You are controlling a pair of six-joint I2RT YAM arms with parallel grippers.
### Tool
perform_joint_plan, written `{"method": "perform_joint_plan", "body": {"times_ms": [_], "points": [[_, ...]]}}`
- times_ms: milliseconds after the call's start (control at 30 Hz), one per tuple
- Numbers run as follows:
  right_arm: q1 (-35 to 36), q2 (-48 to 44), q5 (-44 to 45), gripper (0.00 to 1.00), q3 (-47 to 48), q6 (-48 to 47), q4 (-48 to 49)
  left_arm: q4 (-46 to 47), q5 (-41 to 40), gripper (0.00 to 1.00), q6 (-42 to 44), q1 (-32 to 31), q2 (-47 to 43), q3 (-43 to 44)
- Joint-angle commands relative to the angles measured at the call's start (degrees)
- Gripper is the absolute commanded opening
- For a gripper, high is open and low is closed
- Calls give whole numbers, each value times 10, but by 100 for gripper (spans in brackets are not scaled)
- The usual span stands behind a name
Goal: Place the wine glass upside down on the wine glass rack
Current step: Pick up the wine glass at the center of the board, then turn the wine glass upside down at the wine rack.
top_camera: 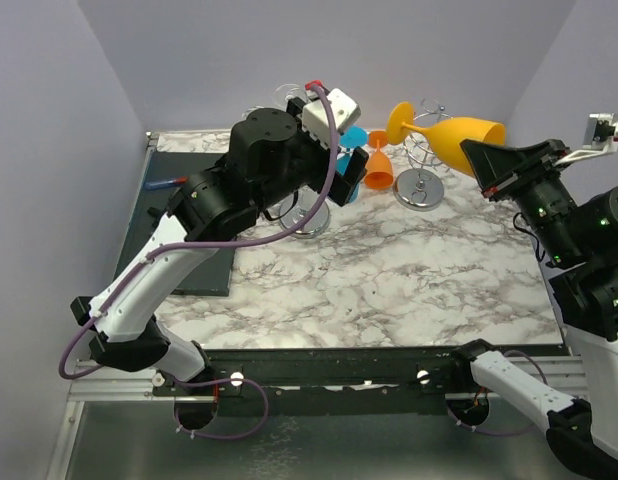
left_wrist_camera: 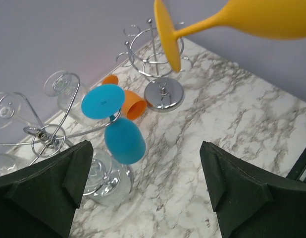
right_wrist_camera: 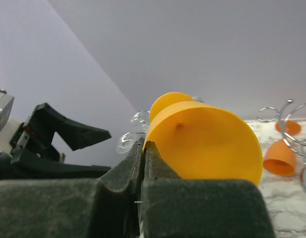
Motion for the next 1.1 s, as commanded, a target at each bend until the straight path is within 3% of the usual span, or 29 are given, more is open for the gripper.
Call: {"method": "perform_joint_plan", "body": {"times_ms": [0,300,533,800,1000,1033,1067], "points": [[4,-13,-79,1,-48,68,105,109,68,97,-54,21,-26,-27],[4,-39,-135,1,-115,111,215,142,113,95,-107,77,-1,-30],[4,-46,-154,1,-145,118,248,138,242,70,-140,142,20,-24],[4,-57,-171,1,-178,110,294,136,343,61,-133,142,24,-30],[4,-52,-183,1,-181,111,294,137,326,24,-98,143,27,-20],[4,-50,-186,3,-180,110,290,138,316,18,-87,143,27,-16],[4,-48,-188,11,-178,110,285,141,307,13,-77,142,27,-11]]}}
